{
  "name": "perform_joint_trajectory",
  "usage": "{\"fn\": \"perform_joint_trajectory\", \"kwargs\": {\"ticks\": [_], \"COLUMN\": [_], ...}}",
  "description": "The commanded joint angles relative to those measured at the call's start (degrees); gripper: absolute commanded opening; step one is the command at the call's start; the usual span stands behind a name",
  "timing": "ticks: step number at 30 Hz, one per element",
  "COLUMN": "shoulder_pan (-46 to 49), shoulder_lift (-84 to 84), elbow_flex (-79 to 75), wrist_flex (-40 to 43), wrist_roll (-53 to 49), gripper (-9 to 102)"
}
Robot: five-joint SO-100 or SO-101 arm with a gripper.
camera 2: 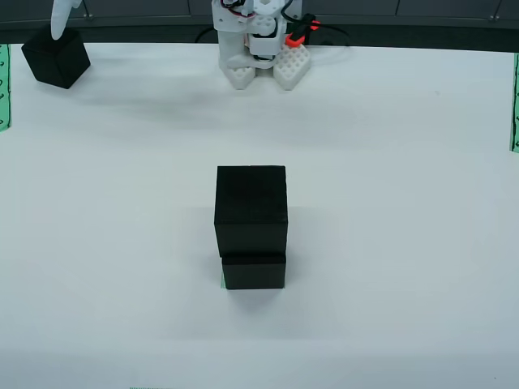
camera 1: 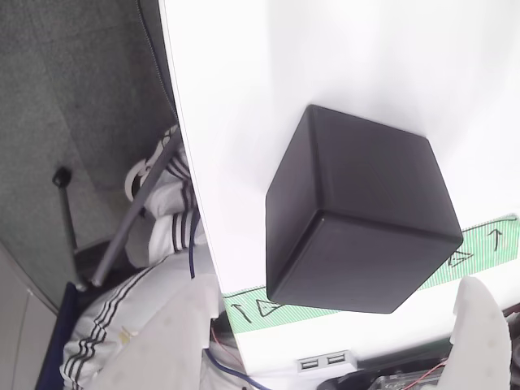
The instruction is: Stack 3 Blocks on the chosen place.
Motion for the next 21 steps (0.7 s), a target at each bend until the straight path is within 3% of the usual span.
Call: {"fn": "perform_joint_trajectory", "kwargs": {"ticks": [1, 6, 11, 21], "shoulder_pan": [0.18, -3.25, -5.89, -4.75], "shoulder_lift": [-3.16, -9.93, -15.73, -19.25], "elbow_flex": [-5.54, -11.78, -18.54, -19.34], "wrist_flex": [0.44, 0.62, 7.91, 11.6], "wrist_roll": [4.75, 13.1, 16.7, 16.08], "gripper": [39, 41, 41, 41]}}
